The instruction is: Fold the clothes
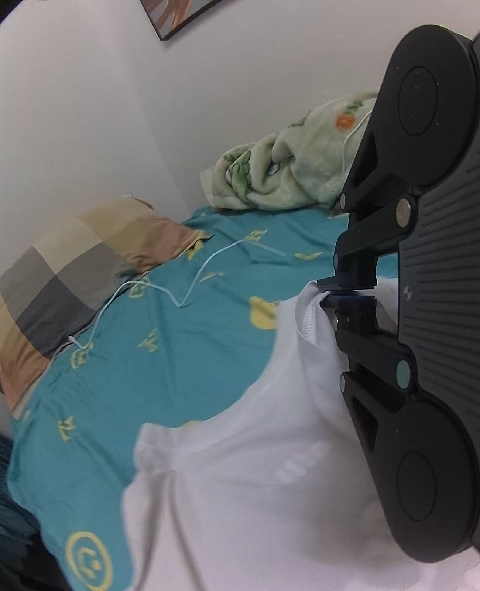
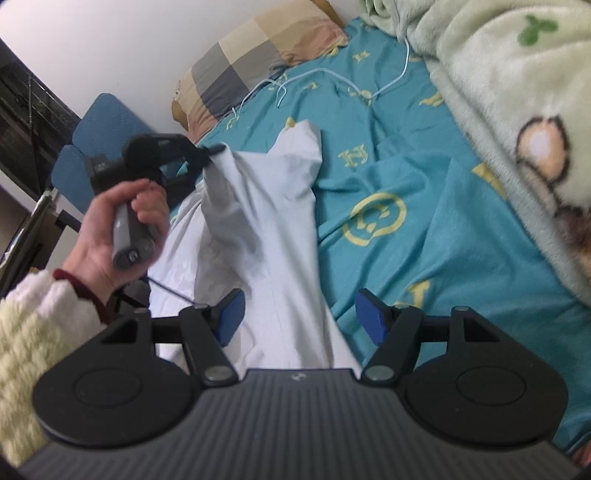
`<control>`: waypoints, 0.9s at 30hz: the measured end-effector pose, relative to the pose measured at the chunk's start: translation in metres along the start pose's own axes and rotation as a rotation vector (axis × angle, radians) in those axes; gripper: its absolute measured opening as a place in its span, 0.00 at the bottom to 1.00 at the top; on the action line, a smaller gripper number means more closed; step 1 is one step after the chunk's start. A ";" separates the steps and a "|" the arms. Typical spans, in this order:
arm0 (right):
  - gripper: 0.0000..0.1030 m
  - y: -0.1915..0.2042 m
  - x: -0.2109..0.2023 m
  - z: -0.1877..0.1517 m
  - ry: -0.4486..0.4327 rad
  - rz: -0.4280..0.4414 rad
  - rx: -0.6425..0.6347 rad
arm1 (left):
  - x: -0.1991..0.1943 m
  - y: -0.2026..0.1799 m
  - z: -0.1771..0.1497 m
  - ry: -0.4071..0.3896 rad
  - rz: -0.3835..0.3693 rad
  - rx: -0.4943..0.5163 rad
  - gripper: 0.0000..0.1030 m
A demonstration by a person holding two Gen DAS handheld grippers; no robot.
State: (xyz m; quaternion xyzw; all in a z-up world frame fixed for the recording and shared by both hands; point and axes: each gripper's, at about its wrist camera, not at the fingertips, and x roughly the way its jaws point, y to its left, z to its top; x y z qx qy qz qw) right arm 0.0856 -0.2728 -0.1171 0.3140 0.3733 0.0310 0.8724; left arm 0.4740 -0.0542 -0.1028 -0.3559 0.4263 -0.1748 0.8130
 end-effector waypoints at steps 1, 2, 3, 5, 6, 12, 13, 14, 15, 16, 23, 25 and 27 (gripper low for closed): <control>0.66 0.000 0.002 0.000 0.004 -0.001 0.000 | 0.002 0.005 0.004 -0.006 0.035 0.016 0.02; 0.66 0.000 0.003 -0.001 0.007 -0.001 0.000 | 0.005 0.012 0.005 -0.015 0.077 0.031 0.03; 0.66 0.000 0.005 -0.001 0.011 -0.002 0.000 | 0.007 0.019 0.007 -0.023 0.118 0.047 0.03; 0.66 0.000 0.008 -0.002 0.016 -0.007 -0.002 | 0.015 0.034 0.009 -0.024 0.168 0.047 0.03; 0.66 -0.001 0.009 -0.002 0.016 -0.019 -0.003 | 0.019 0.041 0.008 -0.022 0.174 0.043 0.03; 0.67 -0.004 0.018 0.001 0.020 -0.042 -0.003 | -0.005 0.046 -0.010 -0.029 0.037 0.092 0.42; 0.67 -0.004 0.018 0.001 0.021 -0.040 -0.002 | -0.014 0.044 -0.015 -0.039 0.020 0.118 0.45; 0.67 -0.004 0.018 0.001 0.023 -0.038 -0.001 | -0.023 0.043 -0.019 -0.045 0.007 0.144 0.48; 0.67 -0.004 0.017 0.001 0.023 -0.034 0.001 | -0.032 0.041 -0.024 -0.048 0.001 0.172 0.50; 0.67 -0.004 0.015 0.001 0.020 -0.029 0.004 | -0.041 0.040 -0.030 -0.048 0.000 0.203 0.52; 0.67 -0.002 0.007 -0.001 0.004 -0.023 0.012 | -0.080 0.031 -0.083 -0.030 0.137 0.523 0.48; 0.67 -0.001 0.007 -0.002 0.007 -0.027 0.007 | -0.079 0.025 -0.097 -0.011 0.196 0.641 0.47; 0.67 -0.001 0.009 -0.002 0.012 -0.030 0.008 | -0.074 0.019 -0.111 0.023 0.257 0.781 0.43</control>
